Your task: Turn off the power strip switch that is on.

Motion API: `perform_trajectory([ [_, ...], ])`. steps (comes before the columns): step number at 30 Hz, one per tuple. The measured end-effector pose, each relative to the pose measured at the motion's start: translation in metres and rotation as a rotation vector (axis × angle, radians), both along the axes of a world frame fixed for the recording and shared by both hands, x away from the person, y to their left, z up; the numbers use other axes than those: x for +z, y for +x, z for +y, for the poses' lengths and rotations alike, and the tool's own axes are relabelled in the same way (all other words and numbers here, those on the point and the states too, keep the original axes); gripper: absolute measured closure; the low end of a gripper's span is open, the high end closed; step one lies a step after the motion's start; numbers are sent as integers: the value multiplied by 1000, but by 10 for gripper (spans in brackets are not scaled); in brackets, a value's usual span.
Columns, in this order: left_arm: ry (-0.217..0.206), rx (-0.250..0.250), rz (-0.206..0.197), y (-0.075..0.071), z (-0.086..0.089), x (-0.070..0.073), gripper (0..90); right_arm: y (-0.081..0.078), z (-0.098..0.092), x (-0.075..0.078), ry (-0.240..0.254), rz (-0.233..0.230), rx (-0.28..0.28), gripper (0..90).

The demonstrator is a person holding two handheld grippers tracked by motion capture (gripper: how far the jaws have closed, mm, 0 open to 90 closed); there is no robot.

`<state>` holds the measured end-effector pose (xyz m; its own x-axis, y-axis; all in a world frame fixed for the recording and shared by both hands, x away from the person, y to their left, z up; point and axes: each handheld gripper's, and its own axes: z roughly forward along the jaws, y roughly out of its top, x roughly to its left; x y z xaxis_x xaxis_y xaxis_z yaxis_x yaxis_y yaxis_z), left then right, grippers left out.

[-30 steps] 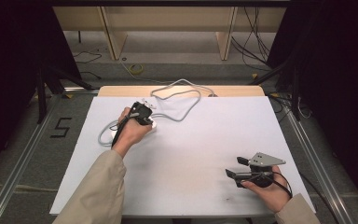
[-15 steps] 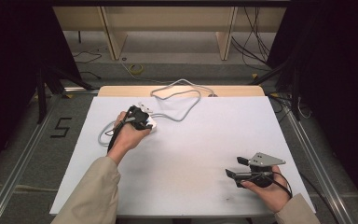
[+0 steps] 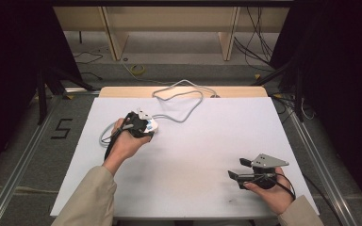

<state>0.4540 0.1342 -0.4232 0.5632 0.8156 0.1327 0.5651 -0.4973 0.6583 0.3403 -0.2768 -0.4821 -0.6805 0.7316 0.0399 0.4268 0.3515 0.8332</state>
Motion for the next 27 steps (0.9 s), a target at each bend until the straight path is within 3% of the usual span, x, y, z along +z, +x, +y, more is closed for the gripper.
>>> perform_trajectory([
  [27,-37,-26,-2,-37,18,-9,497,0,0,0,0,3,-1,307],
])
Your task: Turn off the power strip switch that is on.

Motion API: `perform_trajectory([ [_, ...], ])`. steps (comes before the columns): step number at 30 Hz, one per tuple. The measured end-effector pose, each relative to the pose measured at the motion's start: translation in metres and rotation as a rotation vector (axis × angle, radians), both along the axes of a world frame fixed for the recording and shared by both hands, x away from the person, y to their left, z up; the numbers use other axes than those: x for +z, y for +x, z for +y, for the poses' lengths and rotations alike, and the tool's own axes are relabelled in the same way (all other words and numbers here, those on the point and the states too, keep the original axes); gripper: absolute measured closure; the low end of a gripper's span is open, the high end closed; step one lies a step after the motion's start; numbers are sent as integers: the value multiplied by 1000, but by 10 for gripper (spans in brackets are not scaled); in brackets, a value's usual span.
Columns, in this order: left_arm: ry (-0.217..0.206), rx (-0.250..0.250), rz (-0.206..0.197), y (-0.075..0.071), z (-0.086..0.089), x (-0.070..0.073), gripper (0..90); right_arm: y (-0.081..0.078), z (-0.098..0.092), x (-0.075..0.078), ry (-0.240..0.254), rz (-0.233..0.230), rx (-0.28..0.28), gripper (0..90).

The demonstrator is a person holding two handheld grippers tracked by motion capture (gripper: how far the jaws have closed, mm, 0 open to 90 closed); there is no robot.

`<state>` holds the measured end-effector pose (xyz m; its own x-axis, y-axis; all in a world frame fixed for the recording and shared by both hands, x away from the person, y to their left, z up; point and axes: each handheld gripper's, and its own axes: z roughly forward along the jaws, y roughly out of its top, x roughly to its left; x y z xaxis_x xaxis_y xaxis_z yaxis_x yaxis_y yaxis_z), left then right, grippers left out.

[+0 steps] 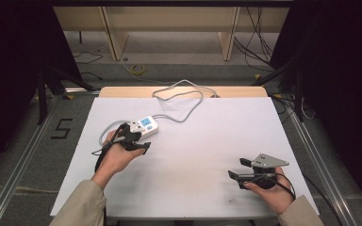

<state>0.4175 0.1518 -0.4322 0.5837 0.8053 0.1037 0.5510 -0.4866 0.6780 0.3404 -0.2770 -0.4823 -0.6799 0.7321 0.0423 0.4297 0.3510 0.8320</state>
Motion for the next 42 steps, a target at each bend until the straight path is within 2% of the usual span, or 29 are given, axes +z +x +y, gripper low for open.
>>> perform_trajectory([
  [11,-50,6,0,-15,10,-6,421,0,0,0,0,0,1,306],
  [17,-54,19,-5,-21,19,-10,383,0,0,0,-1,1,2,306],
  [28,-70,-8,-8,-36,25,-16,341,0,1,0,-4,0,6,304],
  [42,-87,-36,-48,-54,29,-28,322,-1,1,-1,-6,5,8,303],
])
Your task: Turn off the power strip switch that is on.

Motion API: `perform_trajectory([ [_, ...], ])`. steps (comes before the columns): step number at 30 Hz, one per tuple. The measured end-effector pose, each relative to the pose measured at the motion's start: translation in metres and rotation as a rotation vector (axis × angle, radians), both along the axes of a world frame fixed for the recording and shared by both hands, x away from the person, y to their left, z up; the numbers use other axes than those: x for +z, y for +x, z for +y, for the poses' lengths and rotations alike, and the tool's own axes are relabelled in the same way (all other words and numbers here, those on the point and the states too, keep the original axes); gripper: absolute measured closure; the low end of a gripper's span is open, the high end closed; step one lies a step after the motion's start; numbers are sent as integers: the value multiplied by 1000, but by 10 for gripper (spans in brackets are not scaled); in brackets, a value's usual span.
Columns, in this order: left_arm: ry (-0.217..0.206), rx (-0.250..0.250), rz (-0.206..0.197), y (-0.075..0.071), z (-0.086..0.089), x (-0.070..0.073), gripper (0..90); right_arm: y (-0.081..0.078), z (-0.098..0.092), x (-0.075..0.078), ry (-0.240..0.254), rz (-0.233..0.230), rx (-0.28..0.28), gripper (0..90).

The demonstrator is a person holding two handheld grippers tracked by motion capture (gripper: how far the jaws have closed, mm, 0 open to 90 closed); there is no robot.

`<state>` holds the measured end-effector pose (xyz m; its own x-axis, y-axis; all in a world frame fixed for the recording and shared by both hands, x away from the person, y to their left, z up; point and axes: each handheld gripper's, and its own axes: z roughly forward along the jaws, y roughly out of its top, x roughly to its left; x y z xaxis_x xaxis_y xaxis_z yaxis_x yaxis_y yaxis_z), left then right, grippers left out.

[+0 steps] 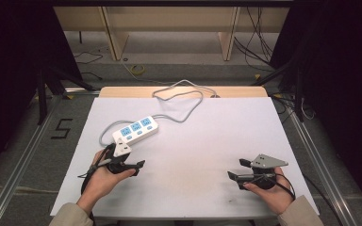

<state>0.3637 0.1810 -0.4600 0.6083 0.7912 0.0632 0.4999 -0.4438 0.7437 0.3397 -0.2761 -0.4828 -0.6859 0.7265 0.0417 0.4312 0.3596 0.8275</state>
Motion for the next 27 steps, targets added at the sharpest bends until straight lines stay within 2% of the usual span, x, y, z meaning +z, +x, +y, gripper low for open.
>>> perform_trajectory([
  [7,-2,-6,-7,-11,5,-5,306,0,0,0,1,1,2,303],
  [17,5,12,-11,-24,13,-12,304,0,0,0,-2,0,6,303],
  [27,17,7,-17,-24,11,-15,302,0,0,1,-4,-2,4,302],
])
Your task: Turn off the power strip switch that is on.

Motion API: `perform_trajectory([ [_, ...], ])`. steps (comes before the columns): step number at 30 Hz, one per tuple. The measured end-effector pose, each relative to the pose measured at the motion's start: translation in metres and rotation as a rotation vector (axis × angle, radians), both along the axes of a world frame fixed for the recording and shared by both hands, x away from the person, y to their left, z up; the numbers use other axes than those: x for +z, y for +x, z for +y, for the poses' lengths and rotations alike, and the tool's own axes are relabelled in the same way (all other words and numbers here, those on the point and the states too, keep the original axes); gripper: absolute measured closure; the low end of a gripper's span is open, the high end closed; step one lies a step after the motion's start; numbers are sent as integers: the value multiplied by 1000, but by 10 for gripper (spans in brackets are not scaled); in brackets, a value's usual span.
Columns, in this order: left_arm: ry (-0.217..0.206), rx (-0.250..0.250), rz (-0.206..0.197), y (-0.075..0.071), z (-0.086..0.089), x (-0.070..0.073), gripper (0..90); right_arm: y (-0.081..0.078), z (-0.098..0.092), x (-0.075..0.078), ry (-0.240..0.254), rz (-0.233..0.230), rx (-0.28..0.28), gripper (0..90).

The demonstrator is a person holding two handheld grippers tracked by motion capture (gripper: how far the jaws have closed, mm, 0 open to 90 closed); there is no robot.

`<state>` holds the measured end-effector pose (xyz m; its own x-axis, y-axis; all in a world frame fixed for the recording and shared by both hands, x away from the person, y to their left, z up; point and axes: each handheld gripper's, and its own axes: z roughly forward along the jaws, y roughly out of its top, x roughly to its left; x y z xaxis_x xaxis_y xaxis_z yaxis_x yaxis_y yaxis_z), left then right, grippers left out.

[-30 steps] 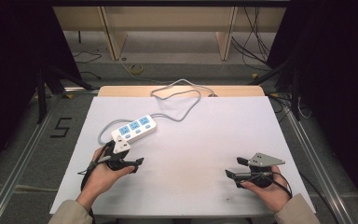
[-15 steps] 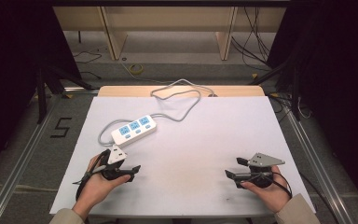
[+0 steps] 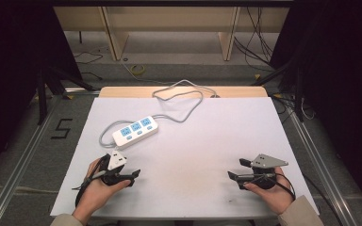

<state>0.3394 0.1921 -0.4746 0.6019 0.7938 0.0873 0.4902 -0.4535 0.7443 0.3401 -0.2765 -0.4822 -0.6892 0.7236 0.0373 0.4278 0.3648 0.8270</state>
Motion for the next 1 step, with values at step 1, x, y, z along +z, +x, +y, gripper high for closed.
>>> perform_trajectory([
  [1,0,-1,-1,0,-1,0,301,0,0,0,0,0,0,303],
])
